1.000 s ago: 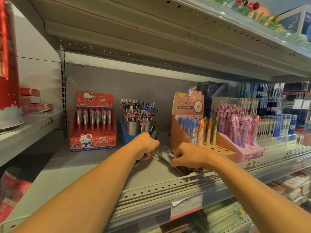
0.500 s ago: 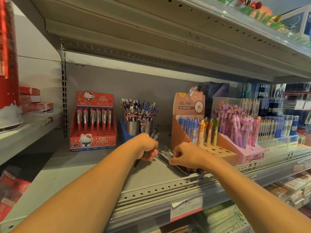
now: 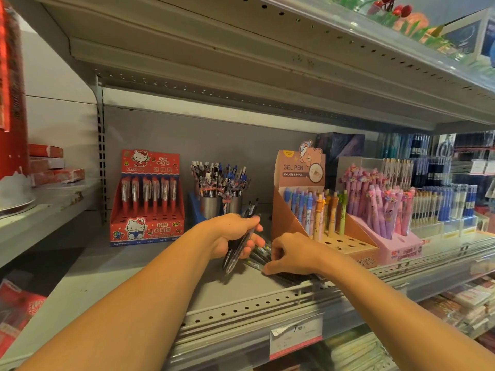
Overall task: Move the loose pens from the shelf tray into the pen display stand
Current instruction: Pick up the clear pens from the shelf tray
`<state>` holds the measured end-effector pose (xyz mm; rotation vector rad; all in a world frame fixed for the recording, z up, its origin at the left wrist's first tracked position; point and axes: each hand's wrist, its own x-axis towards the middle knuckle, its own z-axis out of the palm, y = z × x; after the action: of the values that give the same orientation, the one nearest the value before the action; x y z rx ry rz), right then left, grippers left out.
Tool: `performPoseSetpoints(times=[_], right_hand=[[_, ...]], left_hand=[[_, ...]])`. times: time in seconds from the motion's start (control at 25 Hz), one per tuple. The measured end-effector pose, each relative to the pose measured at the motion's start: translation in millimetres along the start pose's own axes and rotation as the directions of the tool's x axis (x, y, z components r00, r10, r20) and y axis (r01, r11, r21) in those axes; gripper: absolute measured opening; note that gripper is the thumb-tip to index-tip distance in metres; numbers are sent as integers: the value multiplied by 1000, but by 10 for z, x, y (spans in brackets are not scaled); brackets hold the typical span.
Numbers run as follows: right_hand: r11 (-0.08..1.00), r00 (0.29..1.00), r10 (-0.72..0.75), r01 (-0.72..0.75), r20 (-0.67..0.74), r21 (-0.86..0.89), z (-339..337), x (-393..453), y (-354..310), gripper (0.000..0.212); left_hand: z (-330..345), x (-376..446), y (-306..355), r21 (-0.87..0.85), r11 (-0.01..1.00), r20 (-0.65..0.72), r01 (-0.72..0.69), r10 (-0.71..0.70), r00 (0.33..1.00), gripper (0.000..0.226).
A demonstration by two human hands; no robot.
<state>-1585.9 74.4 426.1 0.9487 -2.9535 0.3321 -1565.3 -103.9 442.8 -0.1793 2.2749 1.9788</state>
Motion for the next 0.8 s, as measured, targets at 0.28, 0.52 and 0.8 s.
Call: performPoseSetpoints(times=[0.28, 0.52, 0.8], right_hand=[[998, 1000, -11, 9, 30, 67, -48, -30, 1, 32], [997, 991, 41, -32, 125, -70, -75, -24, -81, 30], [987, 995, -11, 27, 102, -156, -80, -10, -139, 22]], left_hand=[[-8, -13, -30, 60, 997, -77, 37, -33, 997, 30], [-6, -17, -44, 91, 994, -208, 60, -40, 977, 33], [-33, -17, -39, 61, 998, -270, 28, -10, 963, 30]])
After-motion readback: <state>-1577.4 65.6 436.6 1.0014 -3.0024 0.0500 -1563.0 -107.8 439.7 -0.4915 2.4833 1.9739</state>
